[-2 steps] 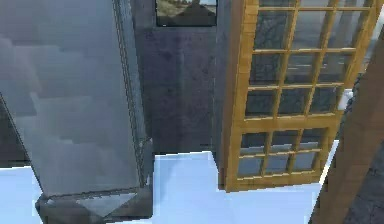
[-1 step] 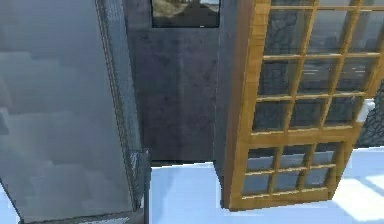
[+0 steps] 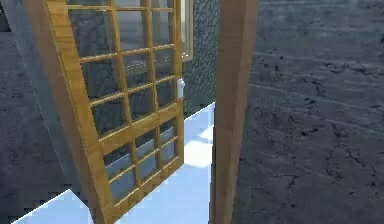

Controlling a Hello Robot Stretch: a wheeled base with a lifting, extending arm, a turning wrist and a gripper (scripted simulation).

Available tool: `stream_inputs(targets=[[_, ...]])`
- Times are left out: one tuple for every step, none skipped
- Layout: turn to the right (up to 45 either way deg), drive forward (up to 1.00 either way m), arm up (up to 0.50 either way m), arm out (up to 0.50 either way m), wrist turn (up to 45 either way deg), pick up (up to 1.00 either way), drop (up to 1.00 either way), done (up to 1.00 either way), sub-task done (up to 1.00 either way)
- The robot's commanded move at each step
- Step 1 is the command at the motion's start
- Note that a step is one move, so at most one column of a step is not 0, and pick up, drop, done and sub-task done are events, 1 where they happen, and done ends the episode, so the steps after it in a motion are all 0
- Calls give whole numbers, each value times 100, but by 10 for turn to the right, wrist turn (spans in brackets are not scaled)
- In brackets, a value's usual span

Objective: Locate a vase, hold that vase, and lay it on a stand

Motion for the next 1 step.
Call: stream_inputs(targets=[[450, 0, 0, 0, 0, 0, 0, 0, 0]])
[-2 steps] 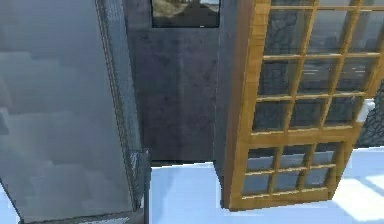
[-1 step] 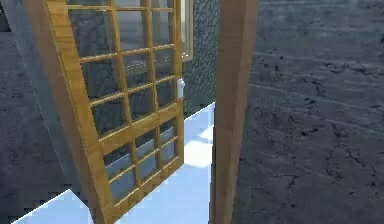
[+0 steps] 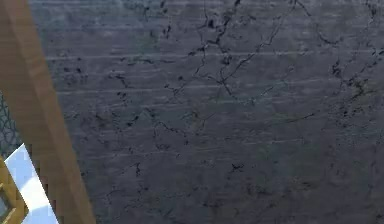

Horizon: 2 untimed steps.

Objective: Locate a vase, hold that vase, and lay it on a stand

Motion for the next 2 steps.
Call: stream_inputs(targets=[[450, 0, 0, 0, 0, 0, 0, 0, 0], [330, 0, 0, 0, 0, 0, 0, 0, 0]])
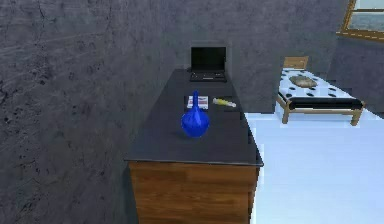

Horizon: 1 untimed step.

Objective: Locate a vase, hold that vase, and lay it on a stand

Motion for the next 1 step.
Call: stream_inputs(targets=[[0, 25, 0, 0, 0, 0, 0, 0, 0]])
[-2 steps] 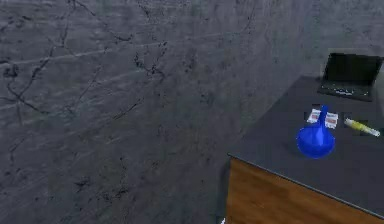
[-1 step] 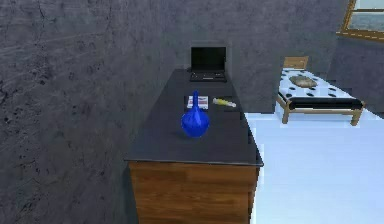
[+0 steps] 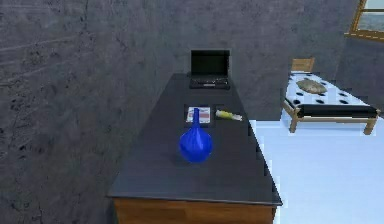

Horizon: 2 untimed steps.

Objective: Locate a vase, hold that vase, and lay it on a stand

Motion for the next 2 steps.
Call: stream_inputs(targets=[[120, 0, 0, 0, 0, 0, 0, 0, 0], [0, 40, 0, 0, 0, 0, 0, 0, 0]])
